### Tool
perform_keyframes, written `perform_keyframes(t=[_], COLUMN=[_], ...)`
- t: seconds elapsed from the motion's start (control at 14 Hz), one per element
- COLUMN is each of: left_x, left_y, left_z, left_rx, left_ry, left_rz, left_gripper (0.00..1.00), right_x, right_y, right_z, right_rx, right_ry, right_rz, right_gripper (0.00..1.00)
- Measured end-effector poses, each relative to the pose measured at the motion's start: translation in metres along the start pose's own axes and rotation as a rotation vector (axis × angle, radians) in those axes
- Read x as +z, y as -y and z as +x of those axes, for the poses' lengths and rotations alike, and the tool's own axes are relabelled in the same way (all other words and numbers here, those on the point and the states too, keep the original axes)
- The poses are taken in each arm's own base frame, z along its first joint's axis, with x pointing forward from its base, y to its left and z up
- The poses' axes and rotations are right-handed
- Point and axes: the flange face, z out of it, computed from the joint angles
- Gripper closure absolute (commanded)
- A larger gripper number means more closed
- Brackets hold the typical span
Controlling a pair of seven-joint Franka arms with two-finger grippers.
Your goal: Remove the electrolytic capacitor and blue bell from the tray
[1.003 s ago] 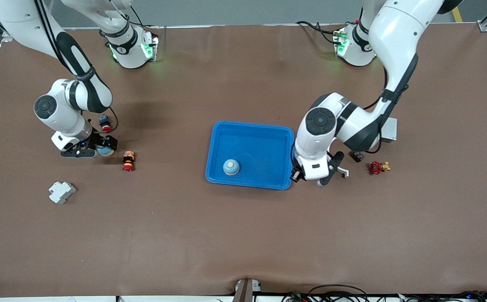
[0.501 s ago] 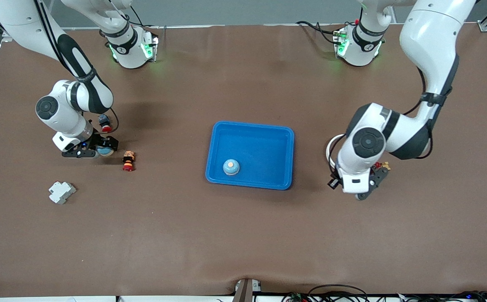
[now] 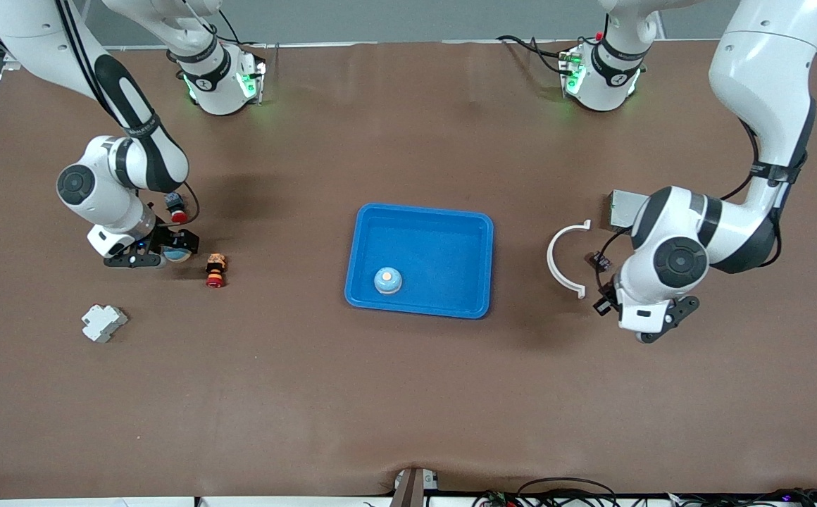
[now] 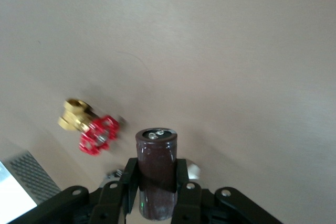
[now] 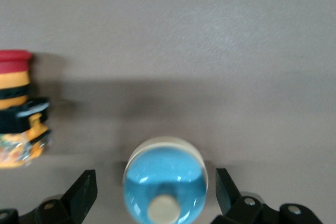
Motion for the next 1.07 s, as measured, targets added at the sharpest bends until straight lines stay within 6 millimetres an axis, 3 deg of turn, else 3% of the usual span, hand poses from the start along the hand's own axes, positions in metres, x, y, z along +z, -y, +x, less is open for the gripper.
perform_keyframes(t=[0.36, 0.5, 0.64, 0.93, 1.07], left_x=[0.021, 0.03, 0.04, 0.065, 0.081], left_y=[0.077, 0.102, 0.12, 0.13, 0.142], left_z=[0.057, 0.073, 0.082, 0.085, 0.091], left_rx=[0.182, 0.254, 0.336, 0.464, 0.542], left_ry=[0.04, 0.053, 0.044, 0.011, -0.029], left_rz=[0.001, -0.006, -0.028, -0.076, -0.11], left_gripper=[1.0, 1.0, 1.0, 1.0, 1.0], right_x=[-0.092, -0.125, -0.148, -0.181, -0.194], right_y=[0.012, 0.043, 0.106, 0.251, 0.303], right_z=[0.03, 0.039, 0.043, 0.033, 0.027], right_rx=[0.027, 0.102, 0.192, 0.367, 0.436], right_ry=[0.087, 0.081, 0.059, 0.012, -0.008], right_rz=[0.028, 0.037, 0.041, 0.079, 0.098], right_gripper=[0.0, 0.0, 0.0, 0.0, 0.0])
